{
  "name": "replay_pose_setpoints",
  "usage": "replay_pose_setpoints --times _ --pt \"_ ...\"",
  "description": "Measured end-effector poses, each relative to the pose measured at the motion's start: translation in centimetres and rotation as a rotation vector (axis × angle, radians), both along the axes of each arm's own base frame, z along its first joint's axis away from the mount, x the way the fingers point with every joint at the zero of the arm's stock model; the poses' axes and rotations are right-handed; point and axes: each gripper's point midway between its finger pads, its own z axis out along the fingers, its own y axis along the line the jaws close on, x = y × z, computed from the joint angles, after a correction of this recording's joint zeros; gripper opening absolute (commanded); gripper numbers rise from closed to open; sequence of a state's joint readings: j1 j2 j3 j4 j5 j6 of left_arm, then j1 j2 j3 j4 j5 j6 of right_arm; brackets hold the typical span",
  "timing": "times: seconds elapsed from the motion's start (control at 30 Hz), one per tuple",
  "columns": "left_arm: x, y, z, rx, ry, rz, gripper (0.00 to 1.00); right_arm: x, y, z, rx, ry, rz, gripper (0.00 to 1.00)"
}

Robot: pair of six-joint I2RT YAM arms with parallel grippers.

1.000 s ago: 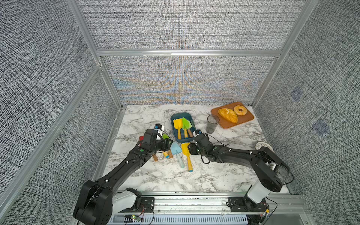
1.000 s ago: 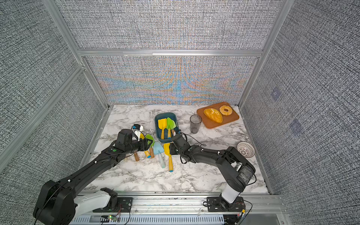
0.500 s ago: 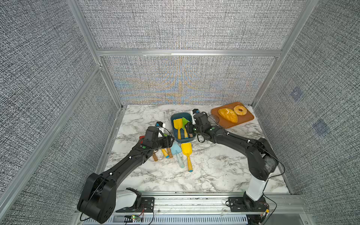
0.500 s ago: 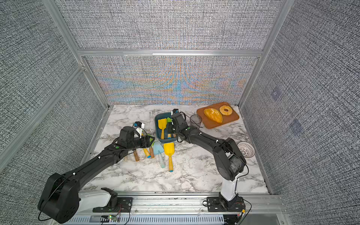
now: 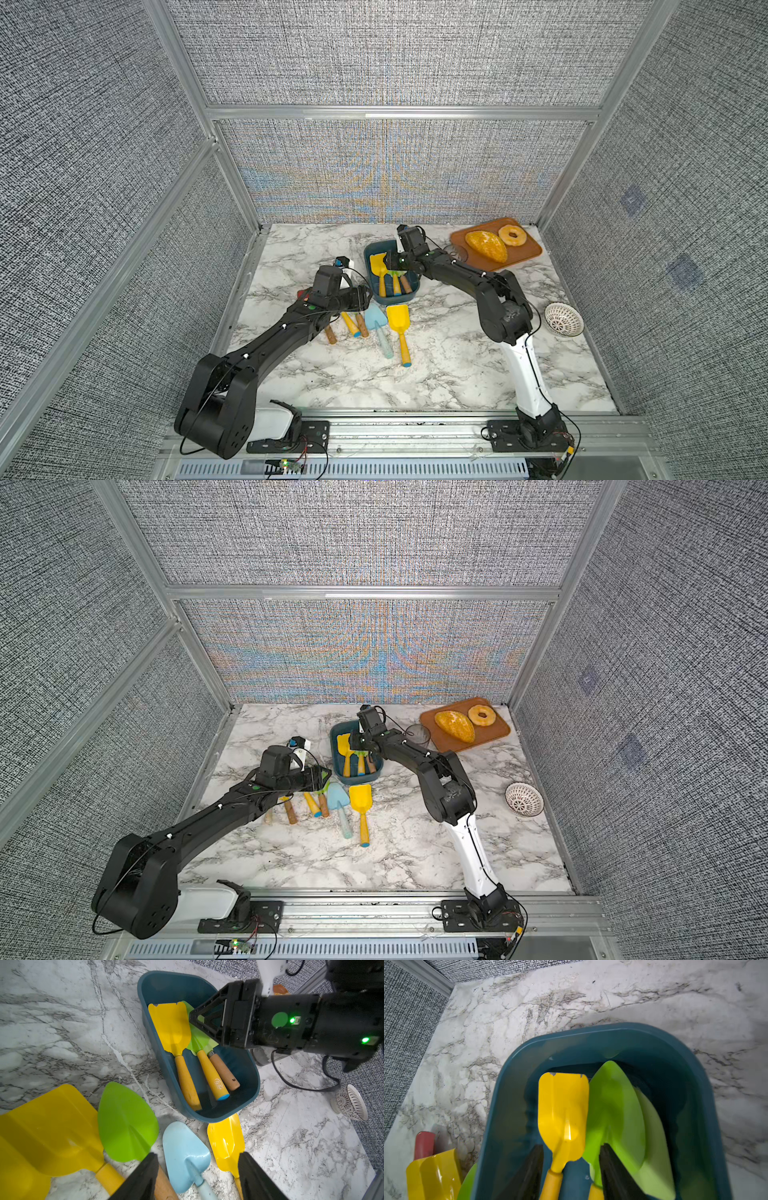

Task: Take the shovel out of the storage box
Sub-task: Pick up the shovel from the storage box.

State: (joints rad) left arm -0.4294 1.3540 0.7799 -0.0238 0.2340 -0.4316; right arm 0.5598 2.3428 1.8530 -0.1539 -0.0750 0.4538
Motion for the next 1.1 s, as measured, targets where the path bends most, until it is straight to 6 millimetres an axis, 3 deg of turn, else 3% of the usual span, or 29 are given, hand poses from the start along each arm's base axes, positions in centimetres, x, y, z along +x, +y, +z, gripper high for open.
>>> replay_pose_setpoints --times 0.2,0.5,0.67,0.77,0.9,1.0,1.1 --pt "0.3 0.0 -0.1 0.005 0.001 0.001 0.66 0.5 -0.1 -2.2 0.010 0.037 0.010 0.35" --pt "0.5 -0.1 -0.6 0.007 0.014 -0.005 0.66 -0.3 0.5 -3.3 0.033 0.057 0.065 0.30" --pt "0.4 -0.2 -0.6 0.002 0.019 -0.013 0.66 -0.2 1.0 -3.8 0.044 0.056 0.085 0.20" --pt "0.4 -0.2 -0.5 0.001 0.018 -0.013 0.66 0.2 1.2 -3.4 0.048 0.044 0.090 0.17" --pt "0.5 -0.2 -0.5 0.001 0.017 -0.013 0.66 0.5 1.2 -2.8 0.042 0.020 0.090 0.01" --pt "0.5 -0.2 -0.5 0.001 0.016 -0.013 0.66 0.6 0.9 -2.1 0.031 0.003 0.082 0.00" --pt "0.4 -0.2 0.0 -0.004 0.006 -0.013 0.66 0.7 0.8 0.0 0.032 -0.034 0.079 0.00"
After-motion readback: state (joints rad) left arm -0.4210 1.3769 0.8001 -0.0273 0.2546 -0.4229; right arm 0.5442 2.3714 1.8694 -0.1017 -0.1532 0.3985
